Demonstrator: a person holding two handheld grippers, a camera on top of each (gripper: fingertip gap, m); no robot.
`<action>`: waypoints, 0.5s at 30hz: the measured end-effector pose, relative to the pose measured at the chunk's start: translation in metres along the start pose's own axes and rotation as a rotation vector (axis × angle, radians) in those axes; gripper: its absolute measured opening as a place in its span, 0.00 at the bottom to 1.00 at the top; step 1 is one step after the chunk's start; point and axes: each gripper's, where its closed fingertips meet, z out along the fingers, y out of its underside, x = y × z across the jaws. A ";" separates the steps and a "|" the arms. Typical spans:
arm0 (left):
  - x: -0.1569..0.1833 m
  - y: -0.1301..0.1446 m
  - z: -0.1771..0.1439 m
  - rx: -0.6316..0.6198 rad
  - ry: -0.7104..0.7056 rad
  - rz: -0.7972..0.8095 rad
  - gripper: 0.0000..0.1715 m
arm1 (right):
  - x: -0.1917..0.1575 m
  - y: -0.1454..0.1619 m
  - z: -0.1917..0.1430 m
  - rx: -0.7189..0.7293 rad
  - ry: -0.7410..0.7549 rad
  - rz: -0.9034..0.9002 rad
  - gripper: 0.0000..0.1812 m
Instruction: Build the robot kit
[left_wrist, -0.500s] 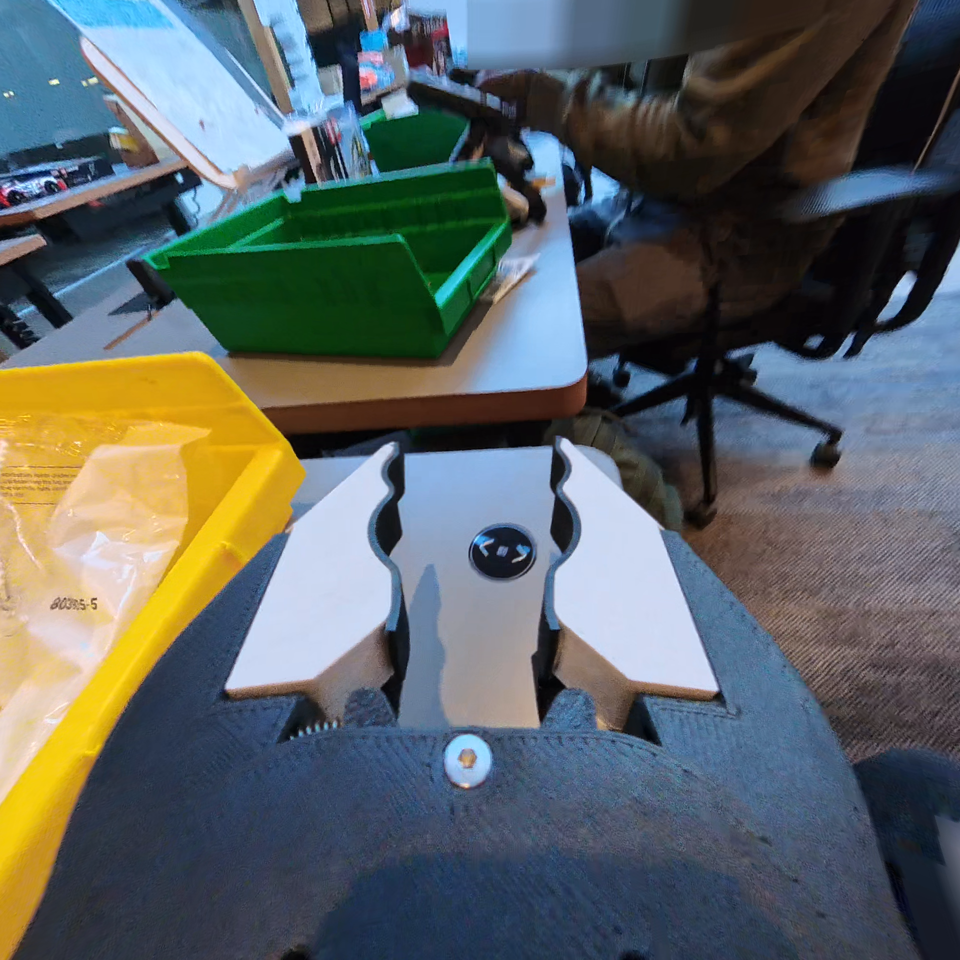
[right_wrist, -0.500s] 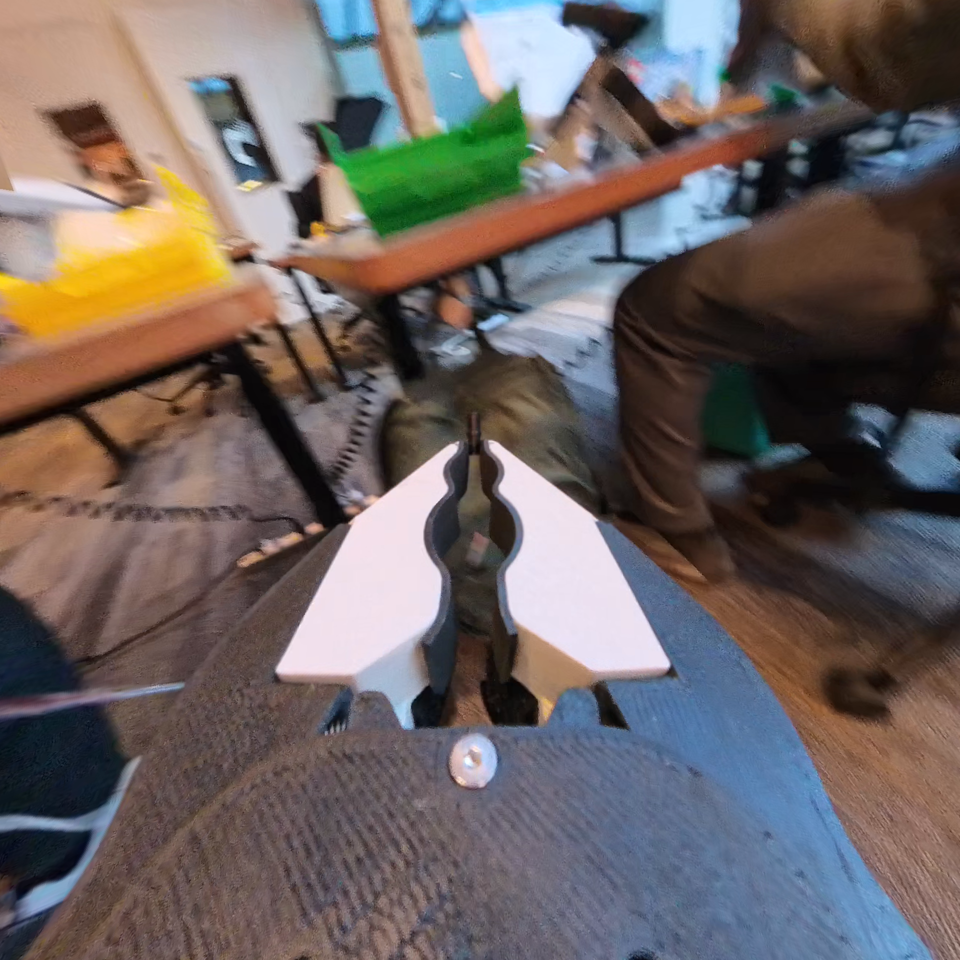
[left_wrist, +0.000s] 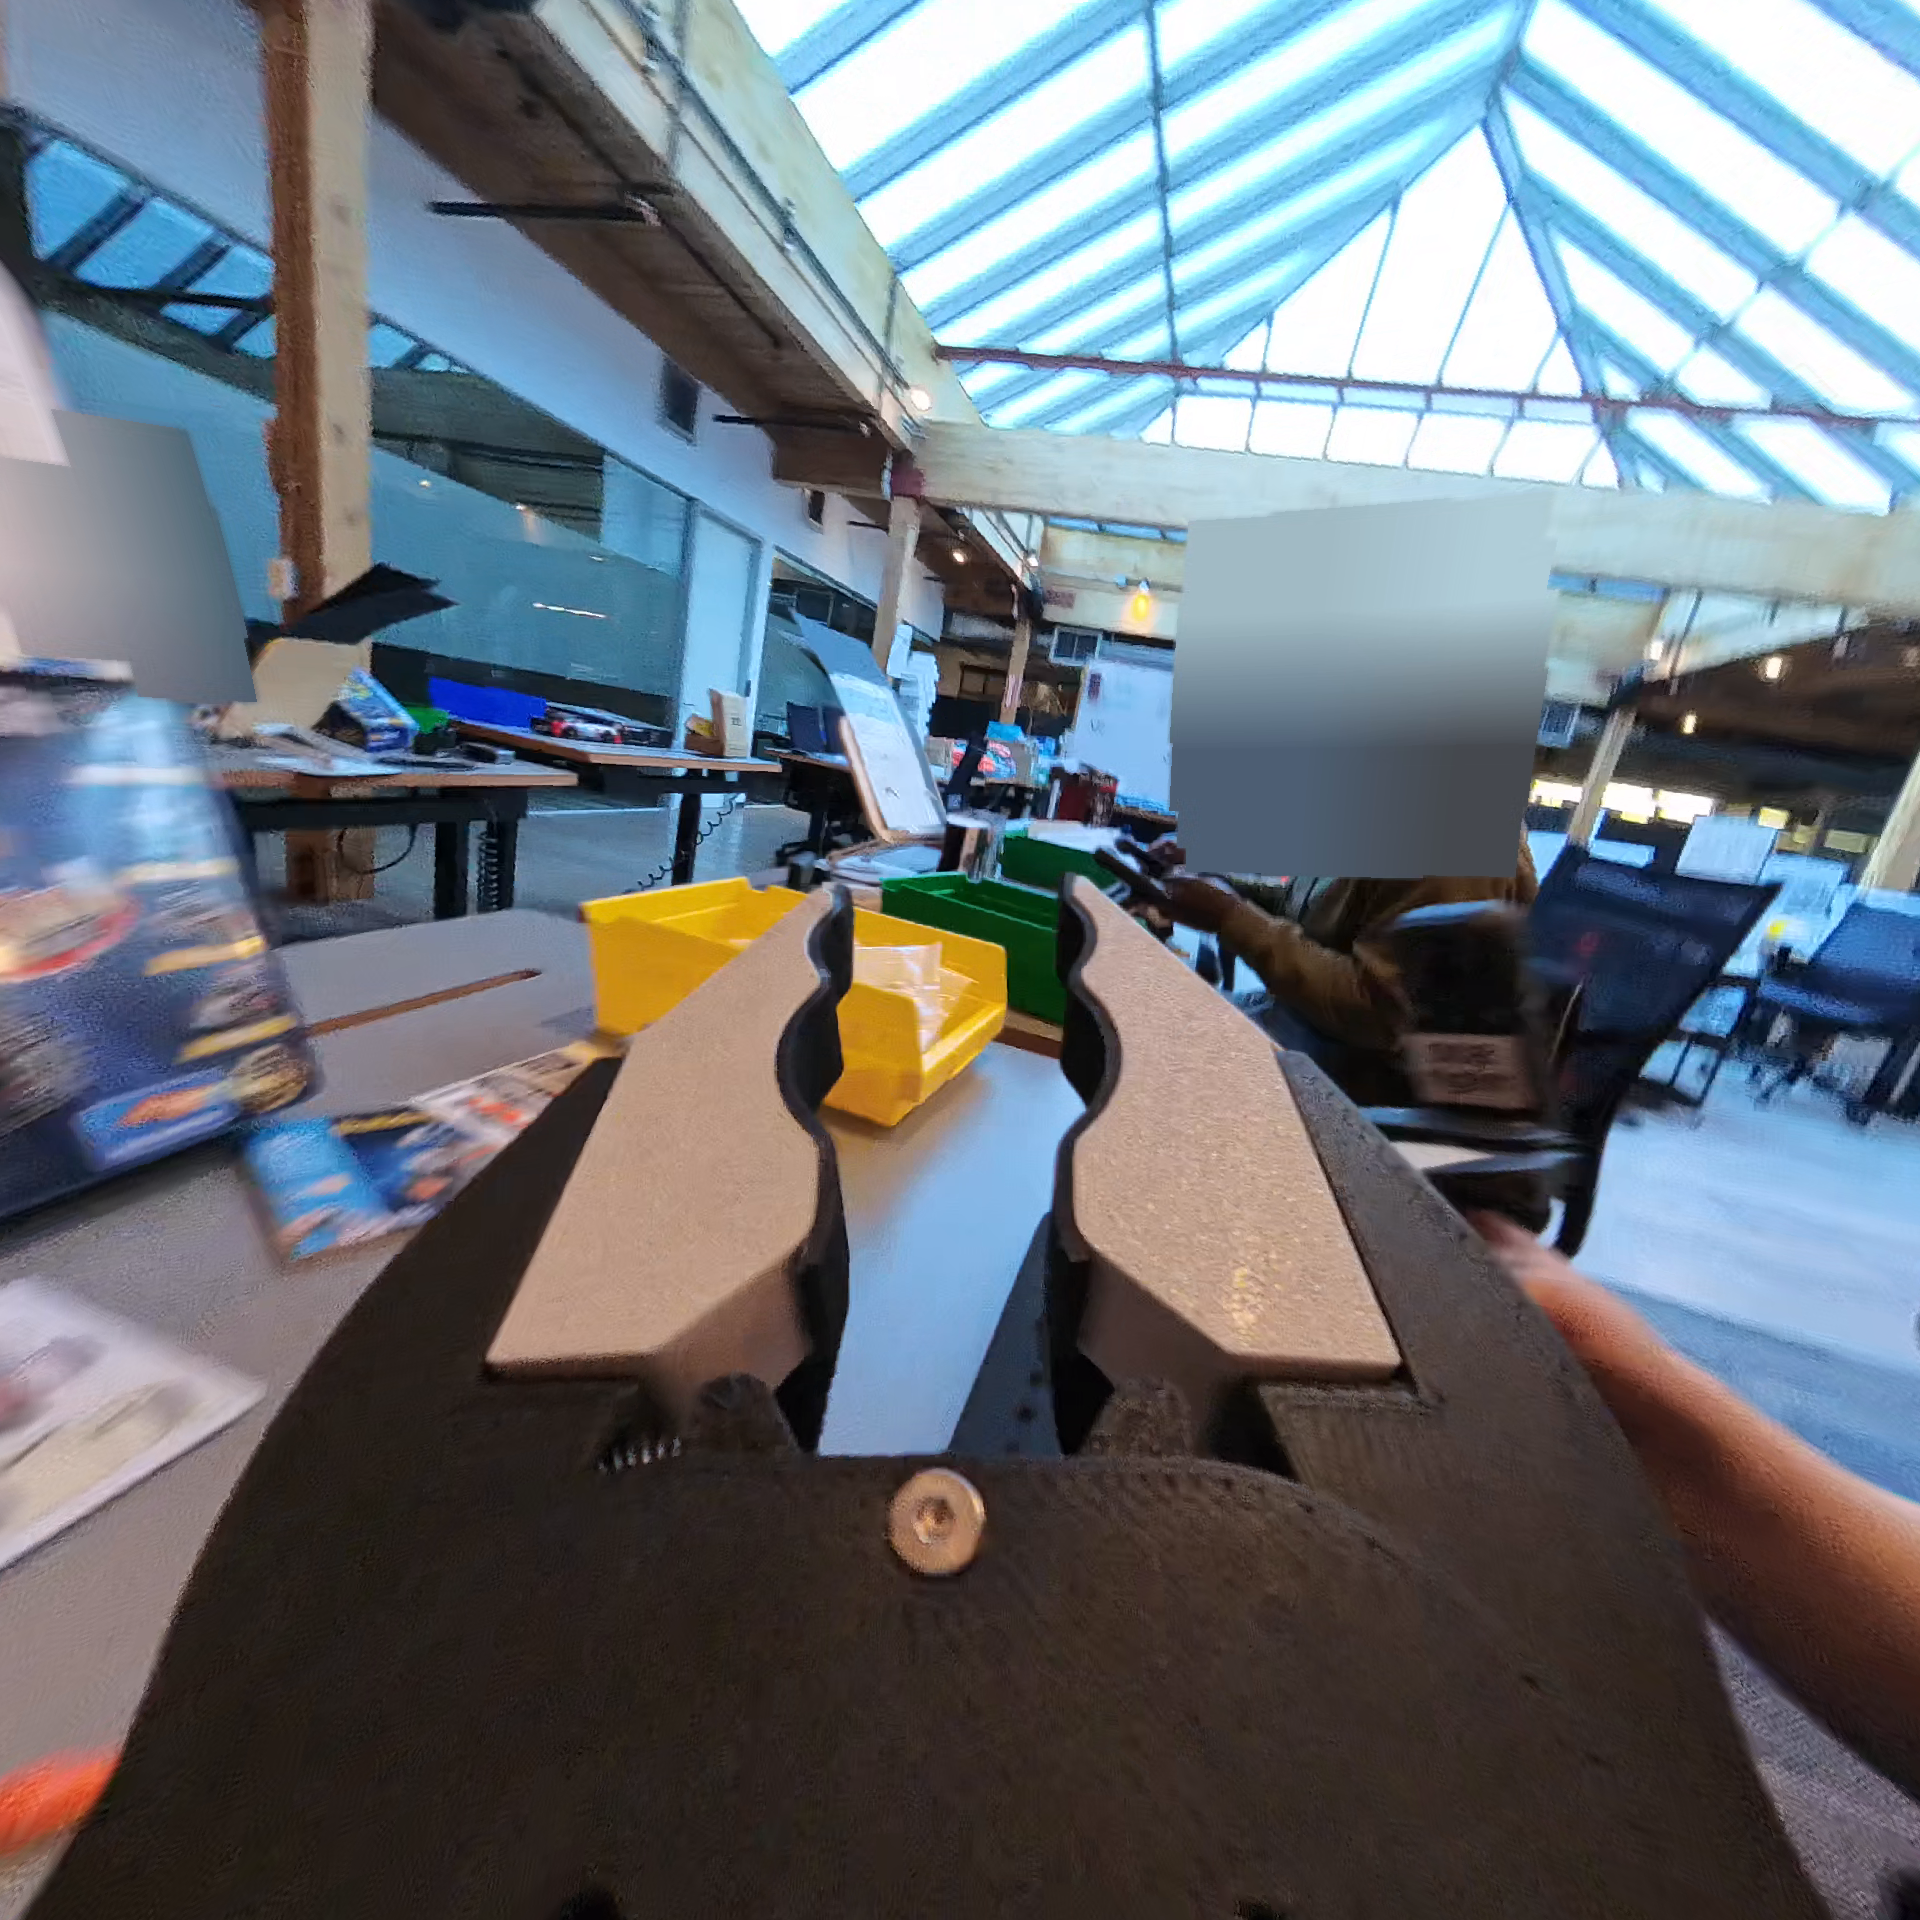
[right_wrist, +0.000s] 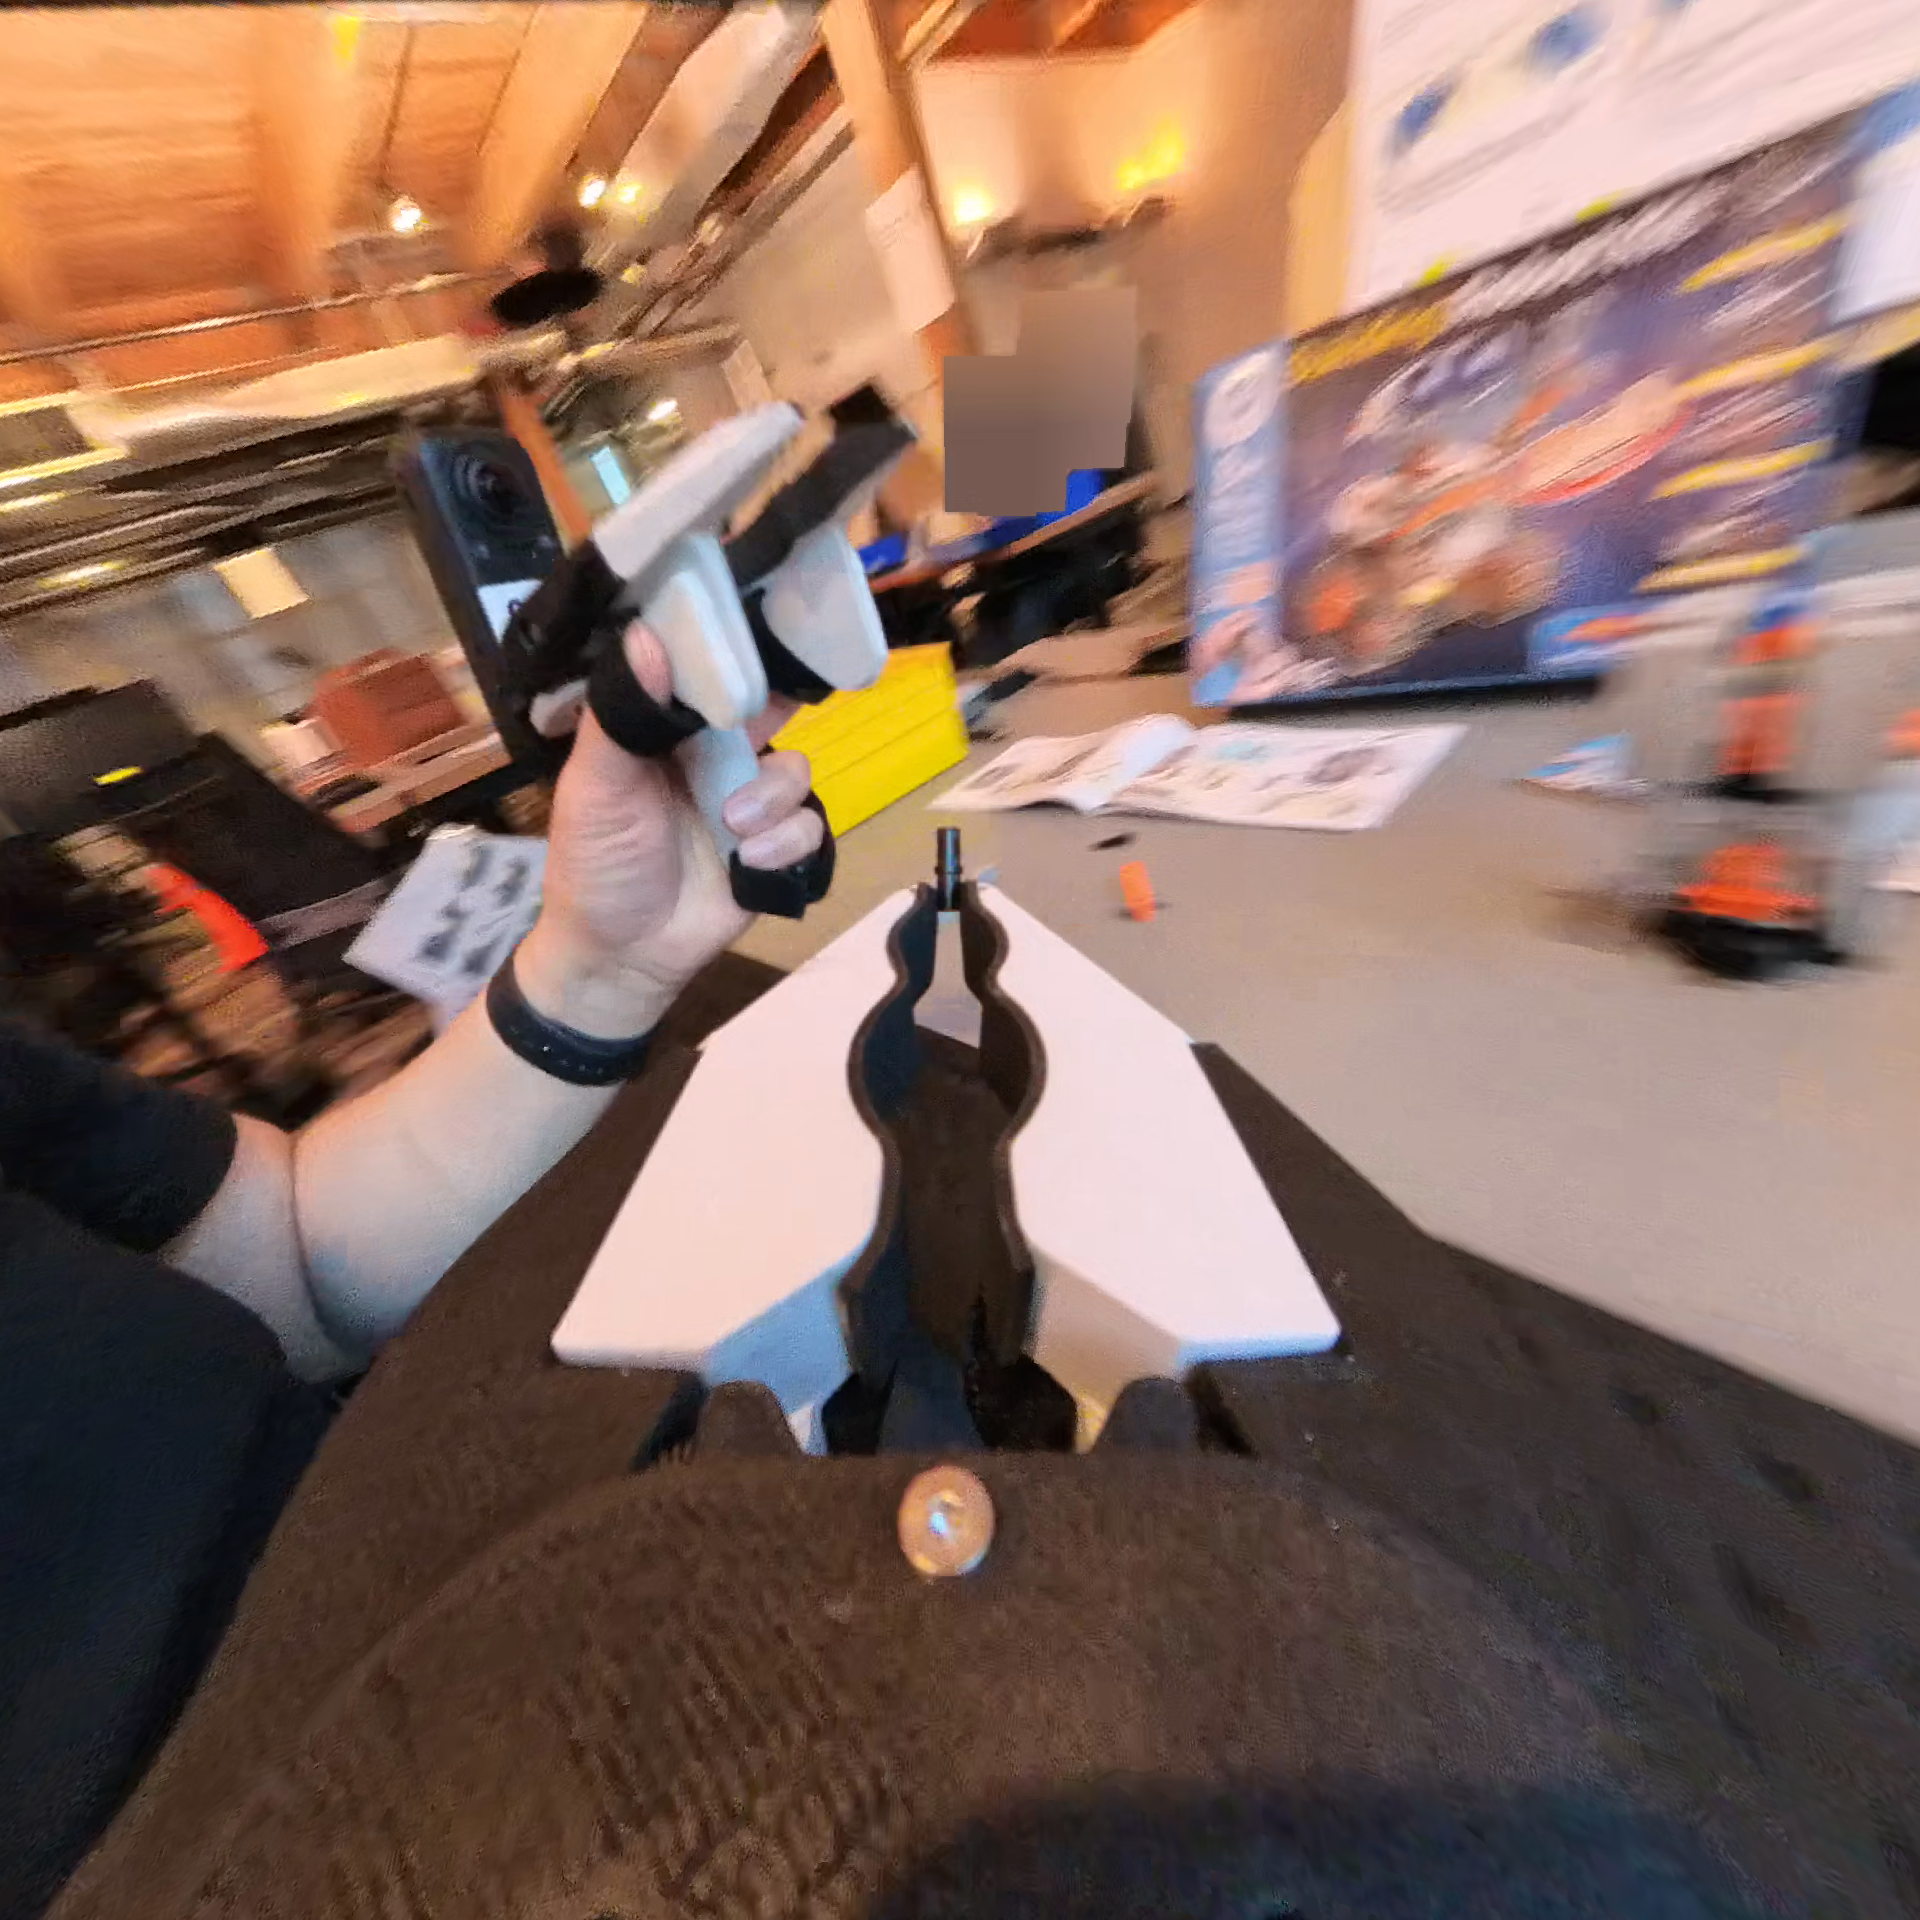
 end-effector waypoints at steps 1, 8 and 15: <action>-0.021 -0.012 -0.031 0.013 -0.018 -0.042 0.19 | -0.009 0.010 0.036 -0.046 -0.068 0.038 0.01; -0.070 0.018 -0.123 -0.130 -0.054 -0.192 0.13 | -0.050 0.024 0.177 -0.085 -0.359 0.235 0.01; -0.084 0.013 -0.128 0.012 -0.010 -0.387 0.15 | -0.074 0.023 0.223 -0.062 -0.537 0.349 0.01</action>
